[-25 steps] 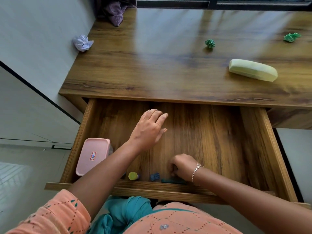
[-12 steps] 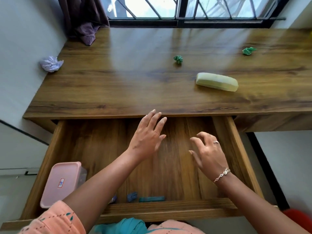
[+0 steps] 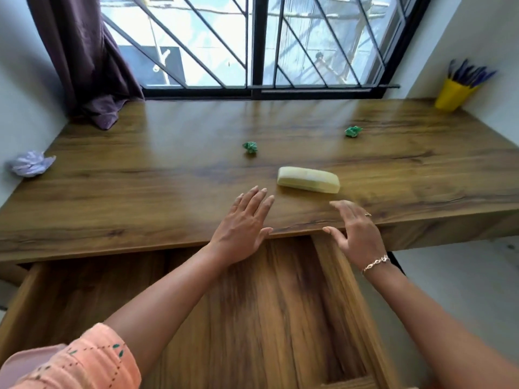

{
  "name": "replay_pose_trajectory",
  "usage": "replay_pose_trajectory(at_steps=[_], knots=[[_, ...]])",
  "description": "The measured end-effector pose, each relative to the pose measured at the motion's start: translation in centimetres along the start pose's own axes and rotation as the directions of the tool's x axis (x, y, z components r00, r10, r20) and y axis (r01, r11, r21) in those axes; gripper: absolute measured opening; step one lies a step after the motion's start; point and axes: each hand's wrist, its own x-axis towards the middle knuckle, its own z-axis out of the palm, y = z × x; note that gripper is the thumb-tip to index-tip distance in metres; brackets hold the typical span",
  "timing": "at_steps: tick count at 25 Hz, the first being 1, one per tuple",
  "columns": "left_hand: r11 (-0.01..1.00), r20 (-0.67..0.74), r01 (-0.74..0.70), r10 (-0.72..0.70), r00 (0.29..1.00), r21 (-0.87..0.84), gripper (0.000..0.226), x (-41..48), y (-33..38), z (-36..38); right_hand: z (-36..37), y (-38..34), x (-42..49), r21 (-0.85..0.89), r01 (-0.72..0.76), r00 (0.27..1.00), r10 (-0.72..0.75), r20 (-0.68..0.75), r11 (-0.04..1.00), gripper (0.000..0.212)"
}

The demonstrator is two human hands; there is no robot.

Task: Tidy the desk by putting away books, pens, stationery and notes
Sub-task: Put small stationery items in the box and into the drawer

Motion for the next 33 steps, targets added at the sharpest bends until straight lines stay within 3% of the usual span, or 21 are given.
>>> replay_pose_trajectory(at_steps=[7, 13, 26, 33], knots=[[0.997, 0.094, 0.066, -0.061, 0.994, -0.049, 0.069, 8.2, 0.0, 0.4, -0.4, 2.5, 9.5, -0.021, -0.031, 0.974, 0.034, 0.225, 0.999, 0.067], [0.993, 0.173, 0.077, -0.060, 0.983, -0.093, 0.068, 12.7, -1.3, 1.0, 1.4, 3.6, 12.5, -0.088, -0.044, 0.938, 0.071, 0.339, 0.995, 0.065], [0.958, 0.260, 0.154, -0.089, 0.961, -0.242, 0.050, 14.4, -0.7, 1.1, 1.3, 3.7, 13.2, -0.008, -0.128, 0.922, 0.122, 0.368, 0.992, 0.057], [0.949, 0.256, 0.138, -0.064, 0.964, -0.282, 0.059, 12.0, 0.3, -1.5, -0.8, 2.5, 11.5, 0.002, -0.028, 0.935, 0.026, 0.354, 1.000, 0.064]])
